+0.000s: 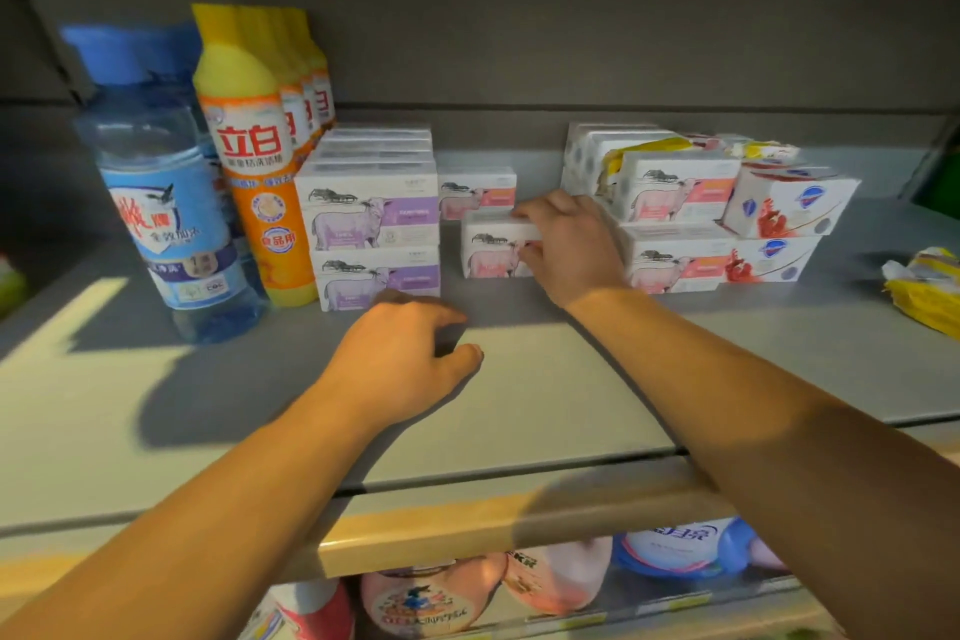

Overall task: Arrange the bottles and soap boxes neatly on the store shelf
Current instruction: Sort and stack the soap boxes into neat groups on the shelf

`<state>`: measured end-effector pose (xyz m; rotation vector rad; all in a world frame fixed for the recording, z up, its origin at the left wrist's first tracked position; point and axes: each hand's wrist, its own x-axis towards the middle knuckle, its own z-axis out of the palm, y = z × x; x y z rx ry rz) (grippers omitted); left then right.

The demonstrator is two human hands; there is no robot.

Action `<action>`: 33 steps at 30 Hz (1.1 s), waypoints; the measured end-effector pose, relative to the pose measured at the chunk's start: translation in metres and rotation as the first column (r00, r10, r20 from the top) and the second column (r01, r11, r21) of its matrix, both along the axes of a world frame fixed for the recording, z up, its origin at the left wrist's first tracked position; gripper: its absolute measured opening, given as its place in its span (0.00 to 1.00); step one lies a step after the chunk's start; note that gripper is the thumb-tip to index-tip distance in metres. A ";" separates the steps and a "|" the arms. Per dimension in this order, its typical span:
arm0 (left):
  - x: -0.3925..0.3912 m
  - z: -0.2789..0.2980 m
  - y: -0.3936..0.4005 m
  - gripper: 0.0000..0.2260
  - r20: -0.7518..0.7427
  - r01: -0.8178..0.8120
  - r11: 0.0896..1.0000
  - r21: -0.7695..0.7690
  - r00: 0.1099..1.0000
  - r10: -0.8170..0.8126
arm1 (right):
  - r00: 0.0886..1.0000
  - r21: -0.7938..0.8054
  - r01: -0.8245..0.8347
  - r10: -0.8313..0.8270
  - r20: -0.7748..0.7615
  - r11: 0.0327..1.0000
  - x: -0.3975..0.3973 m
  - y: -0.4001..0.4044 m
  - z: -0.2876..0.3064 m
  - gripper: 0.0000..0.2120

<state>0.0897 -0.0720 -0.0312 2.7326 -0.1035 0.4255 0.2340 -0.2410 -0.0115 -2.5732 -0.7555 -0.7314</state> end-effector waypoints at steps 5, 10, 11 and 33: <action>0.004 0.002 0.002 0.18 -0.005 -0.005 0.999 -0.045 1.000 0.005 | 0.999 0.012 -0.048 0.048 0.022 0.999 0.040 0.022 -0.004 0.21; 0.009 0.004 0.003 0.15 0.028 -0.011 1.000 -0.017 1.000 0.011 | 0.999 0.019 -0.030 0.030 0.016 0.999 0.073 0.044 -0.004 0.20; 0.010 0.004 0.002 0.16 0.032 -0.008 1.000 -0.004 0.999 0.009 | 1.000 0.021 -0.029 0.029 0.013 0.999 0.078 0.048 -0.004 0.20; 0.014 0.000 0.004 0.14 0.038 -0.014 0.999 -0.041 0.999 0.015 | 0.995 -0.038 -0.030 0.026 -0.094 0.999 0.086 0.061 0.003 0.23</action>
